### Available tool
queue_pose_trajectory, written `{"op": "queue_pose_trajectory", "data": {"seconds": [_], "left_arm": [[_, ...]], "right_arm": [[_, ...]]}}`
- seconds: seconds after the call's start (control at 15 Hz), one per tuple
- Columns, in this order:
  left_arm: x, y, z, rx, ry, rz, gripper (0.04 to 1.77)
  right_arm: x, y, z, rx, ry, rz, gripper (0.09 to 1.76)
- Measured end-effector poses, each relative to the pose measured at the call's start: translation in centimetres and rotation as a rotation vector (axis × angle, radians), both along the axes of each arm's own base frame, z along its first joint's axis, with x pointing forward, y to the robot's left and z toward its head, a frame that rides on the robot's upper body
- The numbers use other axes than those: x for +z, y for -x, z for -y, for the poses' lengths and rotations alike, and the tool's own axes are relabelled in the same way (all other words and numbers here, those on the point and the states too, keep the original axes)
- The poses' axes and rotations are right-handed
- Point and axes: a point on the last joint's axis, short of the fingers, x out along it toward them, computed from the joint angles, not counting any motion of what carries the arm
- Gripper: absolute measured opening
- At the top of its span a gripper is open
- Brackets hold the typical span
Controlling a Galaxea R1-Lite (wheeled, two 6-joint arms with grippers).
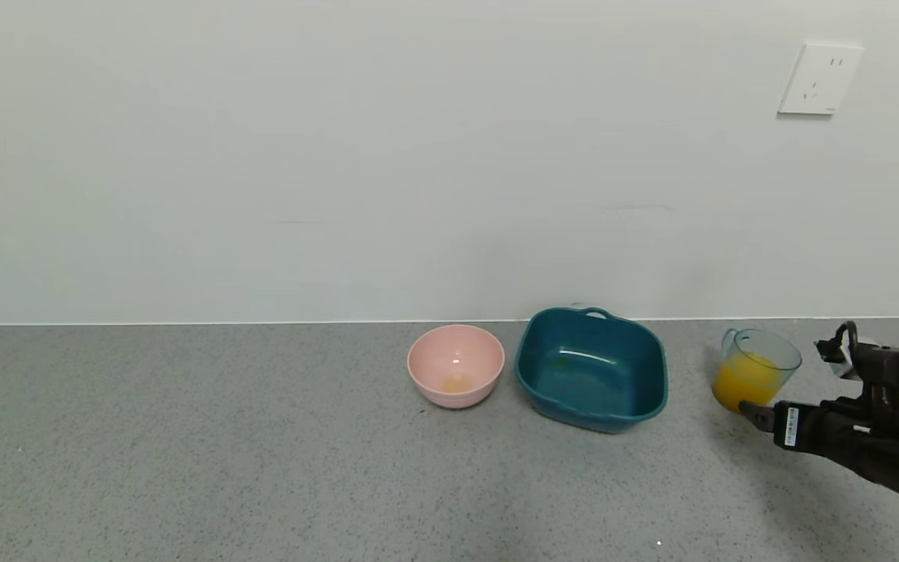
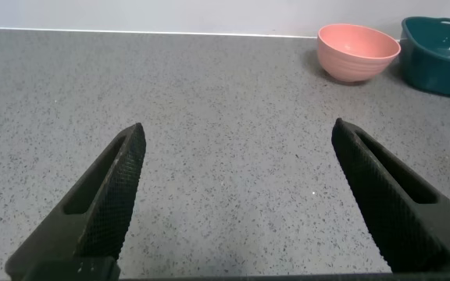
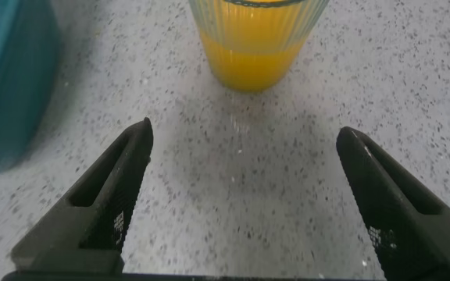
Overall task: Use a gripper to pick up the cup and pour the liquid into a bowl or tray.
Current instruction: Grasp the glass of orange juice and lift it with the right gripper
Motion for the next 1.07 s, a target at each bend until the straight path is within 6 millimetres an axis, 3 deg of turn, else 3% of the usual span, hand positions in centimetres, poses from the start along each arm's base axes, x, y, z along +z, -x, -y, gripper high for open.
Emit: {"op": "queue_pose_trajectory", "data": {"seconds": [1.07], "left_arm": [[0.0, 0.0, 0.0, 0.0, 0.0, 0.0, 1.72]], "right_arm": [[-6.6, -4.3, -1.2, -0.099, 0.076, 0.243, 1.71]]}}
